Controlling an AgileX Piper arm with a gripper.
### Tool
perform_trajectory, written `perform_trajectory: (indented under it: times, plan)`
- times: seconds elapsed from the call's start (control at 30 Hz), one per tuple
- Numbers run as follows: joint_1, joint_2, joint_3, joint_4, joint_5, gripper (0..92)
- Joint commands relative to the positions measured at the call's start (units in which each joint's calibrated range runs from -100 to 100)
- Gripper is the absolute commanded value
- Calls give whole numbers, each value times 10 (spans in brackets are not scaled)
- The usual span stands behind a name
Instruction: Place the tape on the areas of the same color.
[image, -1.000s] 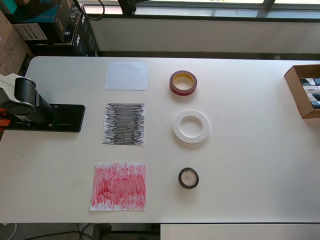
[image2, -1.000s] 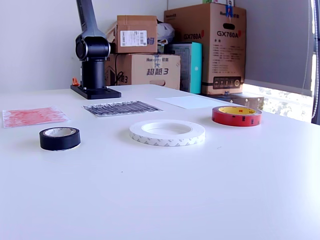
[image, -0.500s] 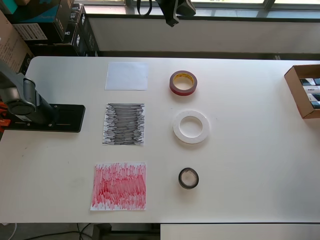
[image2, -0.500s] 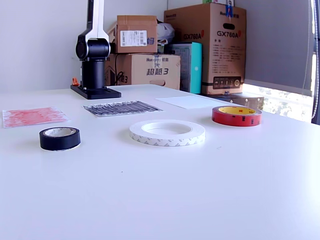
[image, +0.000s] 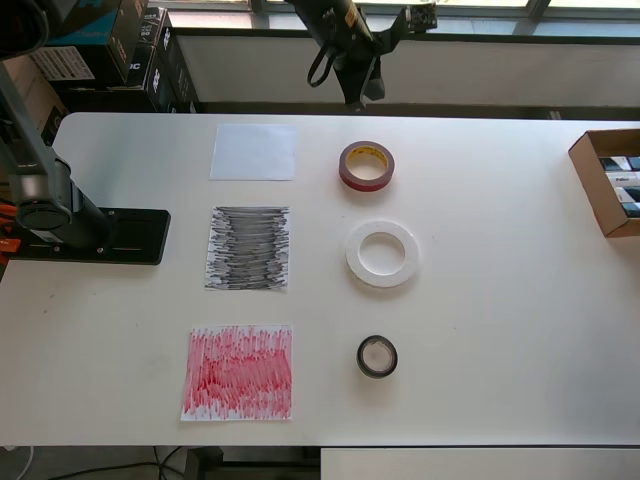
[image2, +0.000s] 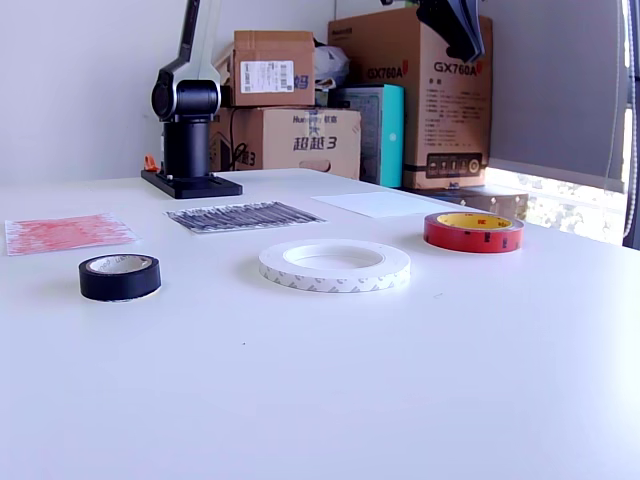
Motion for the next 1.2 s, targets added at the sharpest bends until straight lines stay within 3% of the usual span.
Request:
perform_trajectory:
  times: [0.0, 0.47, 0.63, 1.17]
  plan:
    - [1, 28, -1, 11, -3, 11]
    - [-24, 80, 58, 4, -7, 11]
    - [-43, 81, 83, -4, -42, 12]
    - [-50, 84, 114, -106, -130, 310]
